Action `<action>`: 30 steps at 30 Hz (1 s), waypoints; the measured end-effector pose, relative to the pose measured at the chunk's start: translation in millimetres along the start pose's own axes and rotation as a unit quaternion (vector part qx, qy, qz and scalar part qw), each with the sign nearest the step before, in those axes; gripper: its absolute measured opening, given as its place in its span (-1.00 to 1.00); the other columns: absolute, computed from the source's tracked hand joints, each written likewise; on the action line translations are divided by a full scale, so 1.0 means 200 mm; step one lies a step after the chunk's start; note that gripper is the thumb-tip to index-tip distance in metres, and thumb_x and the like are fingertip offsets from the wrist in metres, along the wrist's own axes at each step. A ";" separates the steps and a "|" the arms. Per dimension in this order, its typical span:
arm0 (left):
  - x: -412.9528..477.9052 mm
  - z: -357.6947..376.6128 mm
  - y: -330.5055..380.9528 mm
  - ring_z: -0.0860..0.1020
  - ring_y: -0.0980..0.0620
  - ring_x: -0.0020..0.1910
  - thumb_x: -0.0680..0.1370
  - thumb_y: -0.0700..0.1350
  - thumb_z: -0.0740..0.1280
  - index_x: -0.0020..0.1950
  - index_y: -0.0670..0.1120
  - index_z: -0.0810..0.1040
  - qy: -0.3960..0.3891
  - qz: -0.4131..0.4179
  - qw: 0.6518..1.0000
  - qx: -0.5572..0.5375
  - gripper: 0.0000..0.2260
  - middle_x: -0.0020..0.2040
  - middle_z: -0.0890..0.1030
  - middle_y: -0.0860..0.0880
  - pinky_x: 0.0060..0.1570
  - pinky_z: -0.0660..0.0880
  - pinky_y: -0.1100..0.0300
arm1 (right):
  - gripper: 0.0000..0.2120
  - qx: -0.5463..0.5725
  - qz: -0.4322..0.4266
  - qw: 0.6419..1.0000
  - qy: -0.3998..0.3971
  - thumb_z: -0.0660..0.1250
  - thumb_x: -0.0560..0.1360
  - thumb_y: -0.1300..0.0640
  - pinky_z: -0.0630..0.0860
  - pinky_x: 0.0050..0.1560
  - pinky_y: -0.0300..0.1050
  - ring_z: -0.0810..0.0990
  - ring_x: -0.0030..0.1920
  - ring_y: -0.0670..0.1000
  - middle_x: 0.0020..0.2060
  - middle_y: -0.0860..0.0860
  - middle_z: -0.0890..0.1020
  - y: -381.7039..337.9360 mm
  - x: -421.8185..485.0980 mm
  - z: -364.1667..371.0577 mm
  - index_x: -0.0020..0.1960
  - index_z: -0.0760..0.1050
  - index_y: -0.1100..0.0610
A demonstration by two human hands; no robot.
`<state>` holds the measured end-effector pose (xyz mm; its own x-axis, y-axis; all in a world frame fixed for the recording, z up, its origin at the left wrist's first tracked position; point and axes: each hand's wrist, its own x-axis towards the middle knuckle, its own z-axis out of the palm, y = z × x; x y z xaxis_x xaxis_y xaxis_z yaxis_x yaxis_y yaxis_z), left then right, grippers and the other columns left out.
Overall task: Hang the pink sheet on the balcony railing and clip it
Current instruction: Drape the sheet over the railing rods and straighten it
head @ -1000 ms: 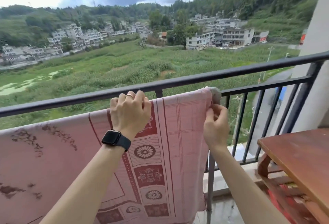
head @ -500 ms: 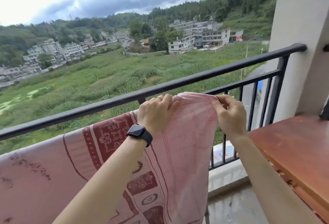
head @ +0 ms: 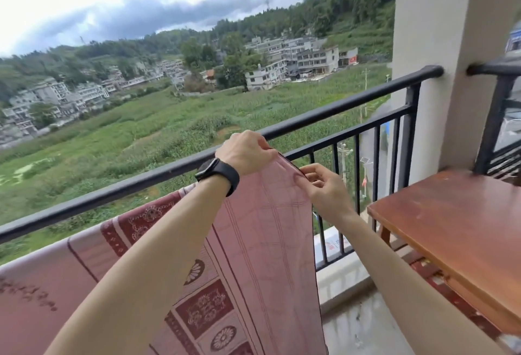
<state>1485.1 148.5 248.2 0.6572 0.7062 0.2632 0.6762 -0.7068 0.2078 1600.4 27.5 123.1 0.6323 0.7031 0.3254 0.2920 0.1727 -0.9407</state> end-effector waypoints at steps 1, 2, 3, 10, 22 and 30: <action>0.02 -0.01 0.00 0.61 0.07 -0.13 0.45 0.22 0.38 -0.08 0.09 0.68 -0.008 -0.007 1.000 -0.015 -0.76 -0.11 0.65 0.09 -0.11 0.63 0.09 | -0.90 -0.009 0.000 1.000 0.005 0.43 0.53 -0.03 0.54 -0.26 -0.09 0.59 -0.27 -0.06 -0.25 -0.07 0.64 0.02 -0.01 -0.01 -0.01 0.61 -0.02; 0.03 -0.01 0.00 0.61 0.08 -0.12 0.44 0.19 0.40 -0.09 0.09 0.69 -0.012 -0.013 0.999 -0.030 -0.78 -0.10 0.65 0.10 -0.12 0.62 0.12 | -0.87 -0.014 0.000 1.000 0.006 0.43 0.52 -0.05 0.58 -0.23 -0.07 0.61 -0.25 -0.05 -0.24 -0.07 0.65 0.04 -0.01 -0.01 0.00 0.62 -0.02; 0.03 -0.01 0.00 0.60 0.11 -0.13 0.45 0.18 0.41 -0.10 0.08 0.70 -0.012 -0.017 0.999 -0.043 -0.80 -0.10 0.65 0.11 -0.16 0.60 0.17 | -0.85 -0.016 0.000 1.000 0.003 0.43 0.51 -0.07 0.61 -0.19 -0.05 0.63 -0.22 -0.04 -0.21 -0.07 0.66 0.06 -0.02 -0.01 0.01 0.62 -0.02; 0.06 -0.02 0.00 0.58 0.16 -0.15 0.39 0.09 0.48 -0.20 0.08 0.71 -0.030 -0.027 0.995 -0.092 -0.90 -0.15 0.64 0.15 -0.27 0.51 0.26 | -0.81 -0.031 -0.011 0.999 0.015 0.44 0.51 -0.08 0.57 -0.22 -0.24 0.64 -0.19 -0.06 -0.18 -0.05 0.67 0.07 -0.05 -0.01 0.02 0.62 0.02; 0.15 -0.11 0.04 0.58 0.10 -0.12 0.48 -0.05 0.40 -0.19 0.09 0.63 -0.056 0.042 0.997 0.026 -0.93 -0.09 0.63 0.10 -0.16 0.54 0.20 | -0.80 -0.073 -0.033 0.997 0.005 0.44 0.50 -0.12 0.54 -0.23 -0.36 0.63 -0.20 -0.20 -0.18 -0.14 0.69 0.07 -0.08 -0.04 -0.01 0.63 -0.01; 0.10 0.06 0.12 0.59 0.03 -0.02 0.57 0.11 0.25 0.16 0.14 0.53 -0.016 0.114 0.993 0.019 -0.80 0.08 0.62 0.11 -0.09 0.56 0.12 | -0.89 -0.113 0.102 0.978 -0.146 0.42 0.51 -0.02 0.59 -0.06 -0.06 0.64 -0.25 -0.10 -0.28 -0.06 0.69 0.25 -0.15 -0.05 -0.15 0.59 -0.01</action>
<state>1517.5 146.3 246.6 0.8049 0.5286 0.2697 0.5198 -0.8473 0.1096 1603.0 7.2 67.9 0.4710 0.8800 0.0612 0.3531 -0.1245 -0.9273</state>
